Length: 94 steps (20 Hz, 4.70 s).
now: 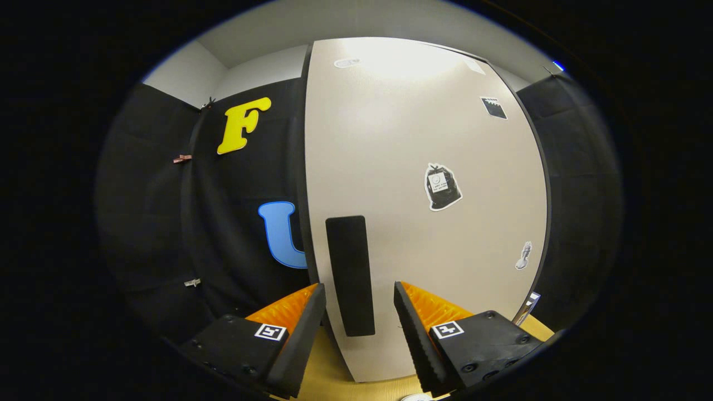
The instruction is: Open the shoe cabinet door, grab the shoes and put them into the shoe cabinet, then close the shoe cabinet door.
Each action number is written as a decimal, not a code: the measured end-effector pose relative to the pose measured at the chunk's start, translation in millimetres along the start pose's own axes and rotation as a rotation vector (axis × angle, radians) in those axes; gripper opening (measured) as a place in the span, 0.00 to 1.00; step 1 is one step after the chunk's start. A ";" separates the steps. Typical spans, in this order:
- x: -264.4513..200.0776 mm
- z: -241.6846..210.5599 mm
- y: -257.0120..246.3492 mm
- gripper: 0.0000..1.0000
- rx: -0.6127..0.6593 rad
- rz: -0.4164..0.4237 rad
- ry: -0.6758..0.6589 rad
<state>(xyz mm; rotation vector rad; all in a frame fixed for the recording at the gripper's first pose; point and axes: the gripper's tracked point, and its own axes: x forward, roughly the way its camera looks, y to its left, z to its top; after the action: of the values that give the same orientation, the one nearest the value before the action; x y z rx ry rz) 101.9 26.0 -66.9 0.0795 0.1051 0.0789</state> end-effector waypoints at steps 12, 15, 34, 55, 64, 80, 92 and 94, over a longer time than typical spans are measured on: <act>13.1 2.4 5.7 0.36 -0.039 -0.002 -0.014; 10.1 3.1 5.9 0.26 -0.040 0.000 -0.002; -116.6 7.9 -39.3 0.26 -0.010 0.132 0.065; -242.3 33.3 -184.8 0.25 -0.002 0.089 0.083; -275.0 55.5 -270.5 0.22 -0.024 -0.069 0.035; -319.8 0.6 -255.7 0.20 0.017 -0.063 0.091; -263.9 -263.7 -133.3 0.20 0.081 0.053 0.561; -260.0 -301.7 -122.0 0.20 0.081 0.058 0.619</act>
<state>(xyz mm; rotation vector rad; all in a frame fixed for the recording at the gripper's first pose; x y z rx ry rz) -179.3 -94.0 -349.8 0.1372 0.7248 0.1559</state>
